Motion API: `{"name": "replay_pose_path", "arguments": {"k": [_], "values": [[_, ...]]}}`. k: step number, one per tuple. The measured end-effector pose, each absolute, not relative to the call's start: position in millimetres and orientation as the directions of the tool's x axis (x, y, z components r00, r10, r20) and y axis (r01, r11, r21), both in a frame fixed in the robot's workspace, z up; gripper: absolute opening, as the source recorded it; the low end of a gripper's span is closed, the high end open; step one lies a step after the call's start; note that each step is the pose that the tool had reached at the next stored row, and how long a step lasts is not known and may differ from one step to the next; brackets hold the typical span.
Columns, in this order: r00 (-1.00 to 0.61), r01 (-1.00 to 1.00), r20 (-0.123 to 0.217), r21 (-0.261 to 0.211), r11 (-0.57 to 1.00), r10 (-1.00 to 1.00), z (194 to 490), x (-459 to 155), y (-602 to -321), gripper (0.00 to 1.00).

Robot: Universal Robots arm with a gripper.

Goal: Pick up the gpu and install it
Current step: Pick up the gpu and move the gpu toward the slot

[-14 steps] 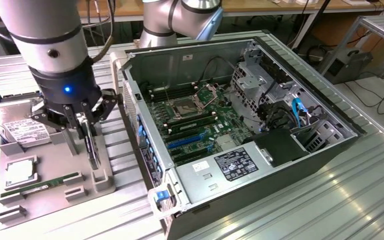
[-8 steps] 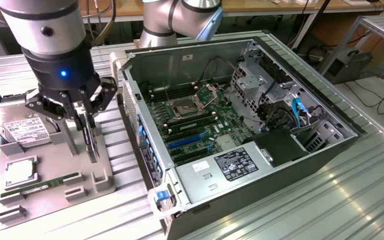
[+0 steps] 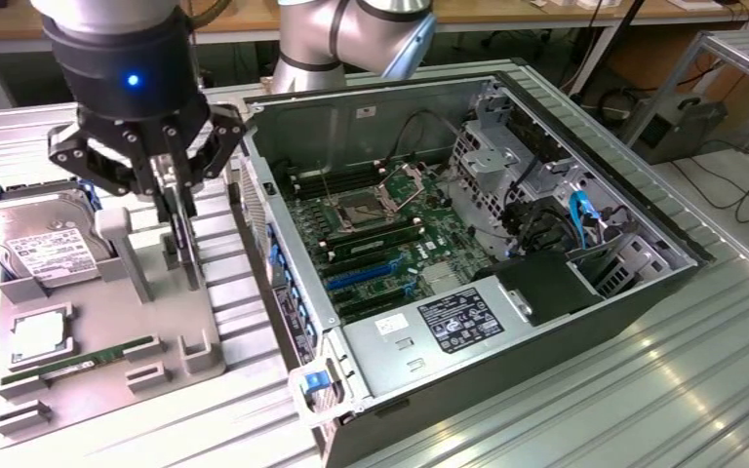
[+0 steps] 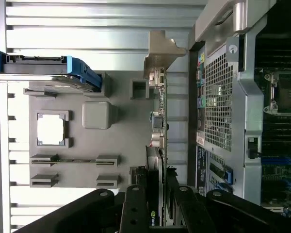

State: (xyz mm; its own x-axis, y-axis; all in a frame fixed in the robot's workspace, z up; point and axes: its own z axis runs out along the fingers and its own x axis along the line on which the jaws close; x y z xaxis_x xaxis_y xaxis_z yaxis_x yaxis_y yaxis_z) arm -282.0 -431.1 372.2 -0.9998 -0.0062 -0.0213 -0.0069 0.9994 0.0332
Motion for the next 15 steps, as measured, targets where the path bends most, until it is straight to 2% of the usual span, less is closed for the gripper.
{"name": "replay_pose_path", "arguments": {"k": [3,15], "values": [[-1.000,-0.007,-0.020,0.035,0.999,-0.006,392.8,-266.3,-435.9,0.26],[-1.000,-0.006,-0.010,0.038,0.999,-0.006,442.8,-214.9,-451.2,0.26]]}}
